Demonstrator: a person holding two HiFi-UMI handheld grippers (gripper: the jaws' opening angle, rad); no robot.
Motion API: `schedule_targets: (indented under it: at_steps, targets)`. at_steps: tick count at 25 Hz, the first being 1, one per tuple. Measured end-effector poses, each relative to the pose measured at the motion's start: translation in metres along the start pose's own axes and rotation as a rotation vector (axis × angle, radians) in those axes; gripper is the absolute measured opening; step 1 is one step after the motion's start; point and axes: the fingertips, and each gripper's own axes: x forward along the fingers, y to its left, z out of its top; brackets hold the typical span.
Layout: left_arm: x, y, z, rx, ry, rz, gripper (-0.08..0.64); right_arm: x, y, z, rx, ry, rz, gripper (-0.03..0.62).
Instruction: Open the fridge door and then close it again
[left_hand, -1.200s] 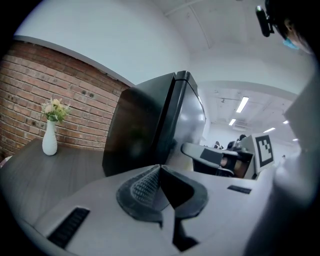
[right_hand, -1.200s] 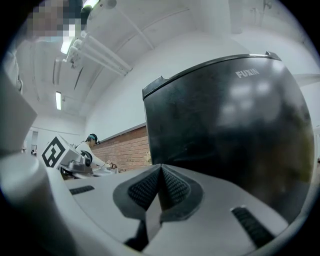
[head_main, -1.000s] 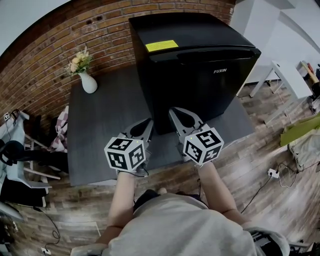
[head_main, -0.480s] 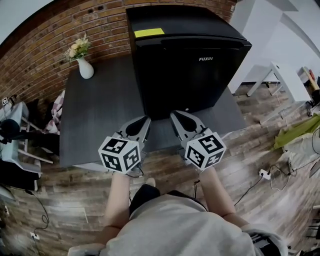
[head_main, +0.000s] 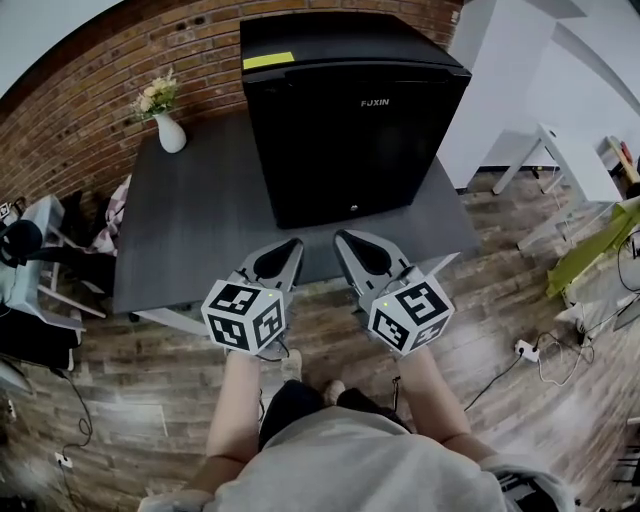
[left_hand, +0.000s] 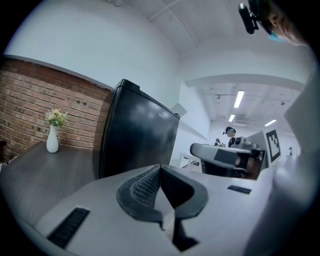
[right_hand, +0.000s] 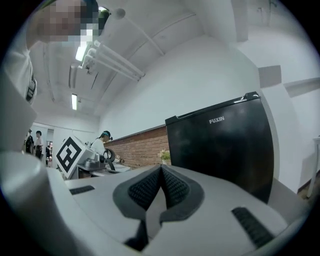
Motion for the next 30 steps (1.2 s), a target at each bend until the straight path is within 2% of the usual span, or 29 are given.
schedule_targets:
  at_steps: [6,12,20,30]
  targets:
    - [-0.006,-0.032,-0.008,0.035,0.013,0.037,0.006,-0.033,-0.001,-0.005,-0.004,0.033,-0.024,-0.002]
    - [-0.012,-0.055,-0.012,0.023,0.013,0.027,0.006,-0.050,-0.001,-0.006,-0.021,0.046,-0.055,-0.002]
    - [-0.016,-0.052,-0.010,0.023,0.031,0.039,0.006,-0.048,0.006,-0.002,-0.058,0.061,-0.074,-0.002]
    - [-0.016,-0.043,-0.012,0.053,0.081,0.025,0.006,-0.043,0.002,-0.004,-0.030,0.064,-0.127,-0.002]
